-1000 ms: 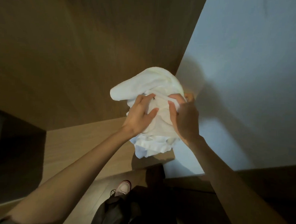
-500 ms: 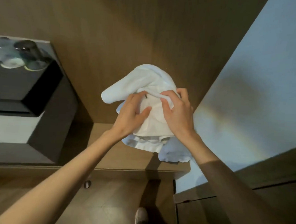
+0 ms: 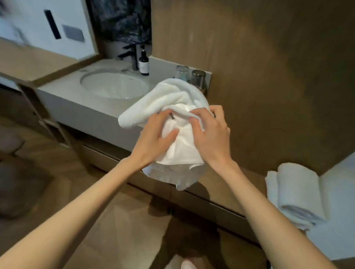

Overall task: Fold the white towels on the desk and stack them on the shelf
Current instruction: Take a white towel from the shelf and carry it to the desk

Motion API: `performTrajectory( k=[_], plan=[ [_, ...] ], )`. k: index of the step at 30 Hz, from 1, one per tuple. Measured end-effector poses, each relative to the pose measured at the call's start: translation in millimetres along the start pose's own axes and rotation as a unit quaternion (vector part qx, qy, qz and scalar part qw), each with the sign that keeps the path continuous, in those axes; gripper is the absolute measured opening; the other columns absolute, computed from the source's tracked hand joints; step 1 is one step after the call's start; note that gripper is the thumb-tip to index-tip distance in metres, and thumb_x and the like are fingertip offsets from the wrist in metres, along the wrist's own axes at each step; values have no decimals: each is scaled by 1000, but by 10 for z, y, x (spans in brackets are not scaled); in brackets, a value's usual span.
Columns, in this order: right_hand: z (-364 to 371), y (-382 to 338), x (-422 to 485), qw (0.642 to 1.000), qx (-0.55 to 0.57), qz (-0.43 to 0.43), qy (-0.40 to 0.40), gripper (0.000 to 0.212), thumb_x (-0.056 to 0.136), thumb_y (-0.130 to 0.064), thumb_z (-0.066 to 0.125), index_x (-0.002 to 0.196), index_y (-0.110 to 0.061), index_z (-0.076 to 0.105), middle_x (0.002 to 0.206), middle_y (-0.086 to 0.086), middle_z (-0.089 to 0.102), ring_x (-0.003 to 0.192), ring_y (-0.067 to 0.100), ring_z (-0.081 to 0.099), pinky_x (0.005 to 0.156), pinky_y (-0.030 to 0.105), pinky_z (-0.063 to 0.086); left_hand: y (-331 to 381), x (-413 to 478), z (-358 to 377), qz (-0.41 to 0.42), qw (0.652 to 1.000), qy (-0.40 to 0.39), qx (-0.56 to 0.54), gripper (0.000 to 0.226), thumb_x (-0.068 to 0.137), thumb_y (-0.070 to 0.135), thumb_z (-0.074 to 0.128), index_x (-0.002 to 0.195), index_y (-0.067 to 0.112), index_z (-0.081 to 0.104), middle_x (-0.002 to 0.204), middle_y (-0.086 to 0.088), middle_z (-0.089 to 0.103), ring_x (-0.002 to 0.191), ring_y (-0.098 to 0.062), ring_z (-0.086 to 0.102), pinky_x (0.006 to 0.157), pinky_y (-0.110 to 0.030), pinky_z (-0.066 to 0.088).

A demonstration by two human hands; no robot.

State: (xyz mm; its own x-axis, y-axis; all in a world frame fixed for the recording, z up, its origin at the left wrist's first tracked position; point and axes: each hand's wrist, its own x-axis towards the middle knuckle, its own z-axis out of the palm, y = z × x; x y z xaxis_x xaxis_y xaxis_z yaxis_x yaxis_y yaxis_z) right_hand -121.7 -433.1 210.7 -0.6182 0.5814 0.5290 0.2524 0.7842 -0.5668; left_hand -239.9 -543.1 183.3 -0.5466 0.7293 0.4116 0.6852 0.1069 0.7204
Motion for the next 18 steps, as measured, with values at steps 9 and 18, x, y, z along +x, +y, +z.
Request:
performTrajectory(
  k=[9,18],
  plan=[
    [1451,-1511,478,988,102,-95,-73,17,95,-28,50,108,-24,61,107,-6,42,77,6,46,69,25,36,-904,-257,-1824,-72,985,118,101,47,91,27,57,135,23,41,132,3,49,118,-8,43,94,-18,29],
    [3128,-2479,1469,961,177,-164,-133,20,96,-28,49,111,-24,62,114,0,47,79,12,52,71,24,38,-2131,229,-3095,-165,937,236,199,47,93,40,51,136,30,36,138,3,44,115,-1,37,105,-24,26]
  ],
)
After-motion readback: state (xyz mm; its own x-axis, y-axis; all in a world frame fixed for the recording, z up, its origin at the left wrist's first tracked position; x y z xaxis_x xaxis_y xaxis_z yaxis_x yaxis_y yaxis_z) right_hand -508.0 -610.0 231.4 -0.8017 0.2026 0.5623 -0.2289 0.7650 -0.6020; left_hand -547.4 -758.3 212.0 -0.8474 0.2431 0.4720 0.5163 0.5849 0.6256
